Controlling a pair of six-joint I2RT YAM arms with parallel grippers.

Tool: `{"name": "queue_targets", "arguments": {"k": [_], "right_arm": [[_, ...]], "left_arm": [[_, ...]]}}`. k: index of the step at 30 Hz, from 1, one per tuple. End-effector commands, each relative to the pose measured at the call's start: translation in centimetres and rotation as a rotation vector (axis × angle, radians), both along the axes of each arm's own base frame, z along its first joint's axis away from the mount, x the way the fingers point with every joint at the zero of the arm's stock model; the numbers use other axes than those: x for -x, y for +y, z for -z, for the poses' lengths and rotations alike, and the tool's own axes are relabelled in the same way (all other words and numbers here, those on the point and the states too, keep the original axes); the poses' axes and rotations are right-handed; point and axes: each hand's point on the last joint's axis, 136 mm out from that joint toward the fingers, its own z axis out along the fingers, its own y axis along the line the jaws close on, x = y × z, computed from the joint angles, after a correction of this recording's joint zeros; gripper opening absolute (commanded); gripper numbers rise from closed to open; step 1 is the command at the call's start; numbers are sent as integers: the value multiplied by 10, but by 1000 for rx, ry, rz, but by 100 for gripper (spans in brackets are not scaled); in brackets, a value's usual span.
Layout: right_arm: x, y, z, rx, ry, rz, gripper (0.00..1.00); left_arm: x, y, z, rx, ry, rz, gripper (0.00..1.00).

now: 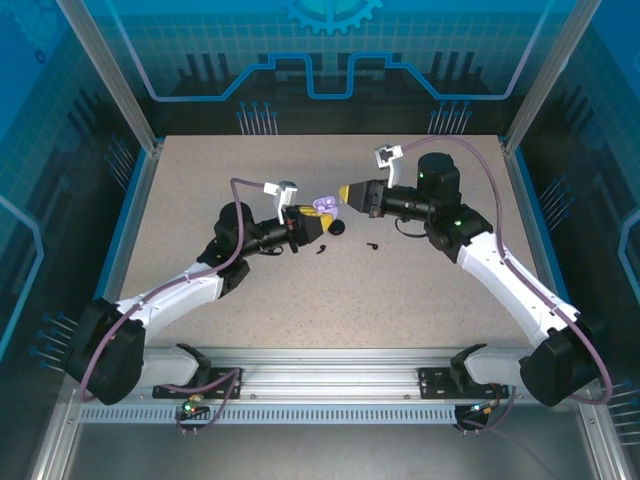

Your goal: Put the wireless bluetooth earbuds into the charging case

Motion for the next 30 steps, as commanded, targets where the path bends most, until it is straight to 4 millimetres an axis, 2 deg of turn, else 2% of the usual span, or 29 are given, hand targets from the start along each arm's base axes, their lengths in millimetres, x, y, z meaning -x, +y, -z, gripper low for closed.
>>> {"name": "queue_targets", "arguments": {"k": [1, 10, 30], "right_arm": [[14, 8, -30, -15, -107, -47, 22], [23, 18, -33, 26, -140, -77, 22], [25, 18, -25, 65, -147, -75, 22]], "left_arm": [[10, -9, -28, 39, -80, 66, 7], [17, -14, -35, 42, -99, 93, 7], [21, -12, -44, 47, -108, 89, 7]]}}
